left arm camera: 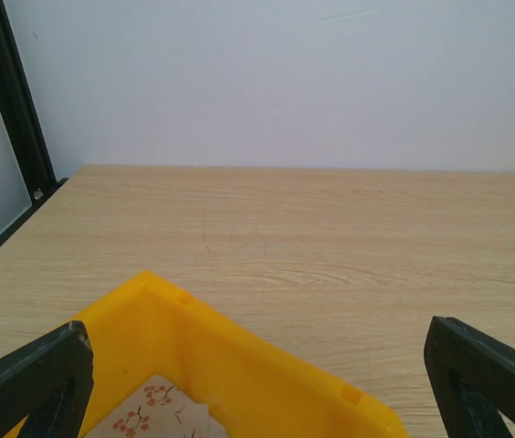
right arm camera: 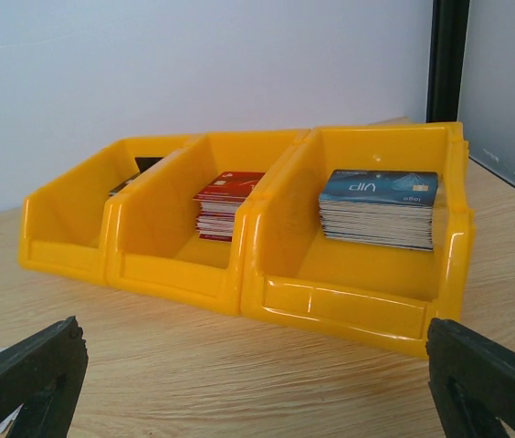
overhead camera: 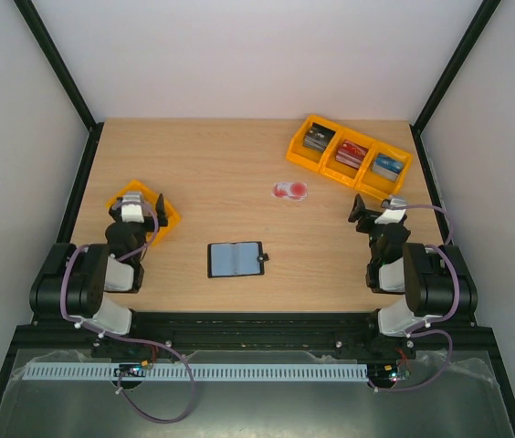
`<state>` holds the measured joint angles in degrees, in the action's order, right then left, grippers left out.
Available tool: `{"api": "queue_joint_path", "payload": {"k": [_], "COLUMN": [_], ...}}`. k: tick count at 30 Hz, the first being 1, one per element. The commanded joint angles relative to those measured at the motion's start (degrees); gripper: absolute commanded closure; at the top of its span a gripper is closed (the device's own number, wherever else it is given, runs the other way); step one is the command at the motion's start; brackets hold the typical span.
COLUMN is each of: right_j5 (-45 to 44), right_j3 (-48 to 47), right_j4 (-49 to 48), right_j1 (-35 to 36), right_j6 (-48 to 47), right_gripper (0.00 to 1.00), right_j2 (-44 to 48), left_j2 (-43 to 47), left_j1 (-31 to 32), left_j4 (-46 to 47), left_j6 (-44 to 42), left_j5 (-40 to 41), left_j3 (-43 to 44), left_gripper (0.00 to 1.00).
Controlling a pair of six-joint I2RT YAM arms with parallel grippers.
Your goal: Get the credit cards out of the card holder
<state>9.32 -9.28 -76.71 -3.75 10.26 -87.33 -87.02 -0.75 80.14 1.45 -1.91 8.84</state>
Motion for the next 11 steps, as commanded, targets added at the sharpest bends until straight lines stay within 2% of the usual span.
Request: {"api": "queue_joint_path", "payload": {"k": [1, 11], "right_j5": [-0.32, -1.41], "right_j3": [-0.73, -0.97], "right_j4": [-1.78, -1.27], "right_j1": [-0.21, -0.05], "right_j6": [-1.04, -0.84], "right_gripper": [0.01, 0.01], "right_j2": [-0.17, -0.18], "left_j2": [-0.49, -0.43], "left_j1": [0.23, 0.25], "left_j4": [0.75, -0.06], "left_j6": [-0.4, -0.49], "left_j5": [-0.2, -0.29], "left_j3": [1.17, 1.56], "left_gripper": [0.01, 0.0]}}
